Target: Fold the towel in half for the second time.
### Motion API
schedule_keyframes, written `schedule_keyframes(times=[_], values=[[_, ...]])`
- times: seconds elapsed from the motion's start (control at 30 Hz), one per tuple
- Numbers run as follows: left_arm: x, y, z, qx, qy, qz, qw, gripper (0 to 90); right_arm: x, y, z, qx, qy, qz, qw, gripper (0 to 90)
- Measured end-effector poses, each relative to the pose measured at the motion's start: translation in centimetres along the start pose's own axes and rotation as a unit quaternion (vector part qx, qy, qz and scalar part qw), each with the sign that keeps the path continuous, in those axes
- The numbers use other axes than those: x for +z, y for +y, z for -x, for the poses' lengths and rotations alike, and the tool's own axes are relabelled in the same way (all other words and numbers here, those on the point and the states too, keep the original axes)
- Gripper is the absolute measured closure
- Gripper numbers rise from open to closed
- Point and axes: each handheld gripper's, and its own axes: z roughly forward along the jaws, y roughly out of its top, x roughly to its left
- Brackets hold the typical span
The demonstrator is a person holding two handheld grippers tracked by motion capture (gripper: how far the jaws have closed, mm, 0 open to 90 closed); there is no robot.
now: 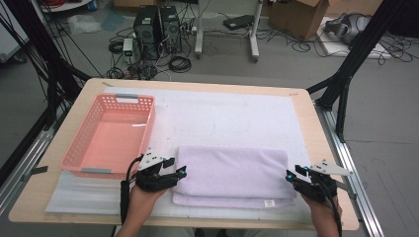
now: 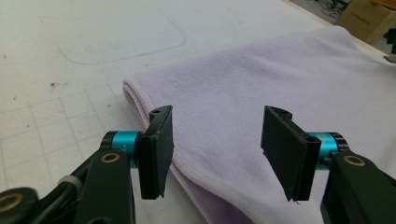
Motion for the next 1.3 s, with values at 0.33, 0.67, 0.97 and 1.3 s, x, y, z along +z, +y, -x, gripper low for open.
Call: schedule_keyframes(times=[0.33, 0.67, 0.97, 1.3], values=[[3.1, 1.5, -1.7, 0.002, 0.006, -0.016, 0.9999, 43.4, 4.9, 2.9, 0.2, -0.027, 0.037, -0.018, 0.9988, 67.7], [5.1, 1.4, -3.3, 0.007, 0.041, -0.021, 0.9989, 42.3, 7.8, 3.5, 2.6, -0.018, -0.001, -0.046, 0.9988, 72.3], [6.2, 2.2, -4.0, 0.003, 0.059, -0.052, 0.9969, 37.6, 6.5, 3.3, 3.6, -0.003, 0.007, -0.023, 0.9997, 46.5], [6.9, 2.0, -3.3, 0.018, 0.014, -0.078, 0.9967, 74.2, 7.1, 2.0, 4.4, 0.034, 0.033, -0.044, 0.9979, 57.3]])
